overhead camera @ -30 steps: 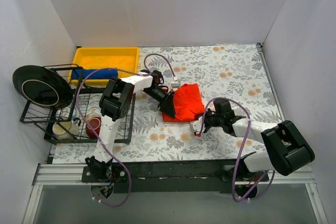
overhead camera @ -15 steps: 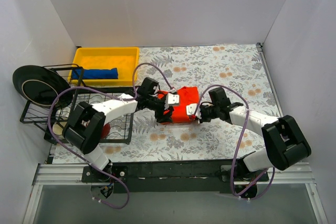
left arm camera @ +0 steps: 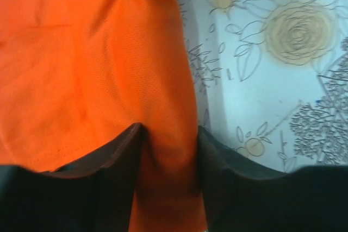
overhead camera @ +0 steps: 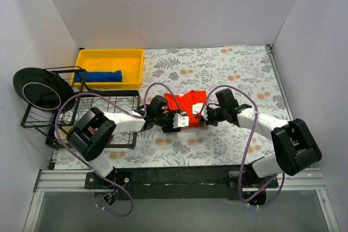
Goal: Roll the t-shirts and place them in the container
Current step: Roll the T-shirt to the center of the board.
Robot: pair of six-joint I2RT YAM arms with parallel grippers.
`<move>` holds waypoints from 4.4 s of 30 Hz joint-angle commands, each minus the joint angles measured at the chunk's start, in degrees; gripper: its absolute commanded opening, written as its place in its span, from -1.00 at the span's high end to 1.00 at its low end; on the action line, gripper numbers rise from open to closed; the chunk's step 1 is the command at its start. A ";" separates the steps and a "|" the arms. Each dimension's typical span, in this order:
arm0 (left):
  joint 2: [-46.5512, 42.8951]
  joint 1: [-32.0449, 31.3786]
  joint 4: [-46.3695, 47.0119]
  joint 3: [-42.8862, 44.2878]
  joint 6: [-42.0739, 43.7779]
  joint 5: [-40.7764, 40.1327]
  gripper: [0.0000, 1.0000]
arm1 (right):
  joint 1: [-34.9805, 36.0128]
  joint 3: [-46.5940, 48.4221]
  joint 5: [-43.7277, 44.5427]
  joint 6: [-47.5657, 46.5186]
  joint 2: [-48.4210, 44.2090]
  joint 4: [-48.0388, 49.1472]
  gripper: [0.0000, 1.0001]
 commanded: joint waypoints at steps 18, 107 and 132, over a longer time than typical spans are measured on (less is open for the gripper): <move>10.43 6.71 -22.74 17.43 -10.08 21.79 1.00 | 0.27 -7.63 -0.37 -3.34 -7.32 5.99 -0.97; 35.74 15.85 -83.14 57.86 4.77 28.85 1.00 | -10.28 35.78 -13.90 -16.69 33.17 -66.23 0.85; 18.03 19.90 -51.96 46.11 -6.56 17.24 0.13 | -10.37 64.79 -12.59 4.65 60.89 -67.40 0.87</move>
